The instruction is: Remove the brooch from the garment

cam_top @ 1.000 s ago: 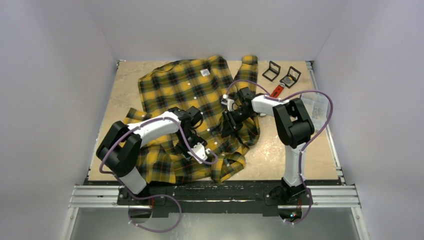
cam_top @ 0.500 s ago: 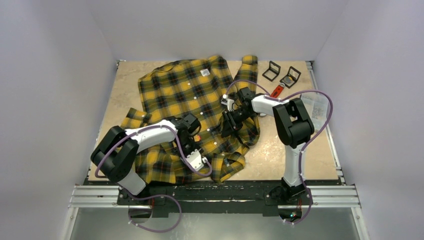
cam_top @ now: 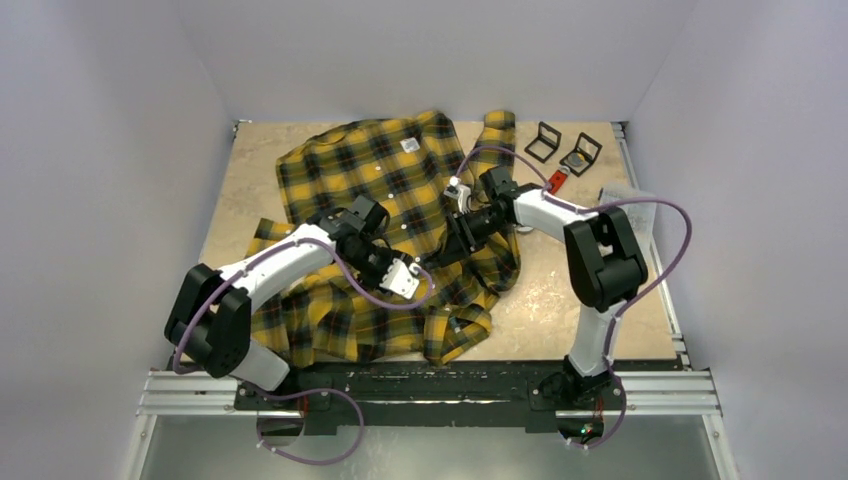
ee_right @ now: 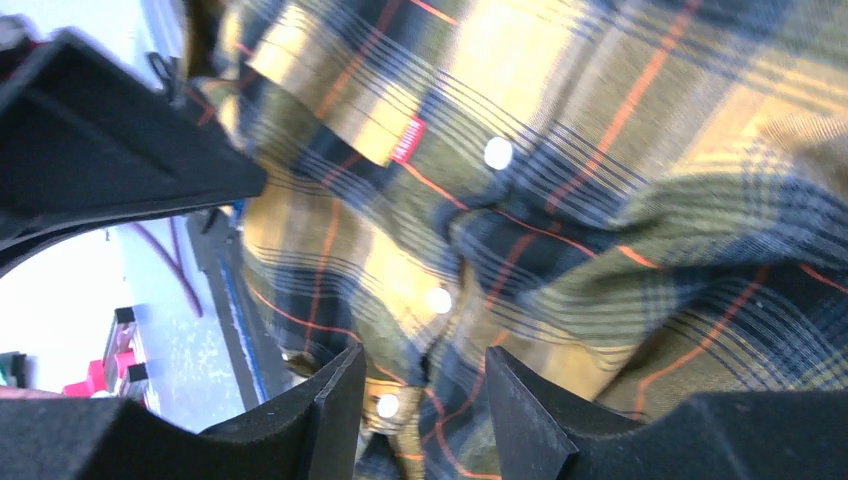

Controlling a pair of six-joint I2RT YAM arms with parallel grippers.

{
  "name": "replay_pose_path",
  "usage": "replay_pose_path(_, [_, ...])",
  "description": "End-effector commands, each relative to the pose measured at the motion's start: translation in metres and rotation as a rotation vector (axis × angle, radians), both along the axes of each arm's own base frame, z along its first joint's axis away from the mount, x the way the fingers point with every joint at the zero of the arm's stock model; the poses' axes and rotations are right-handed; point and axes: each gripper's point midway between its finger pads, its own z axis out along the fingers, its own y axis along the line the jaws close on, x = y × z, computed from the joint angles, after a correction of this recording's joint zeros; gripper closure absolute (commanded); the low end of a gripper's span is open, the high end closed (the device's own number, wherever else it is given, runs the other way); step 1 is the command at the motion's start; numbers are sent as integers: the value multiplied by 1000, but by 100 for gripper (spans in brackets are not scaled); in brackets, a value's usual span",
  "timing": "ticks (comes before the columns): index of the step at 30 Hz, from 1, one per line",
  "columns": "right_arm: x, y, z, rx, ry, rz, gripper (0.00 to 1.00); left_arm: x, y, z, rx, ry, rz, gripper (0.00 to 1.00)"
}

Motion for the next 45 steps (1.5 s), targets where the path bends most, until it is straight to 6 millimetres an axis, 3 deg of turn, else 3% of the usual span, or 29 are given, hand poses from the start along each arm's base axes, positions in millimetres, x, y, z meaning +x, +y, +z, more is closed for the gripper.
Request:
replay_pose_path(1, [2, 11, 55, 162, -132, 36, 48, 0, -25, 39, -184, 138, 106, 68])
replay_pose_path(11, [-9, 34, 94, 330, -84, -21, 49, 33, -36, 55, -330, 89, 354, 70])
replay_pose_path(20, [-20, 61, 100, 395, -7, 2, 50, 45, -34, 56, -351, 80, 466, 70])
replay_pose_path(26, [-30, 76, 91, 372, 19, 30, 51, 49, -33, 61, -368, 54, 487, 70])
replay_pose_path(34, [-26, 80, 76, 344, 42, 12, 55, 48, -30, 66, -383, 31, 492, 71])
replay_pose_path(45, [-18, 87, 91, 386, 33, -4, 62, 36, -24, 59, -353, 22, 448, 71])
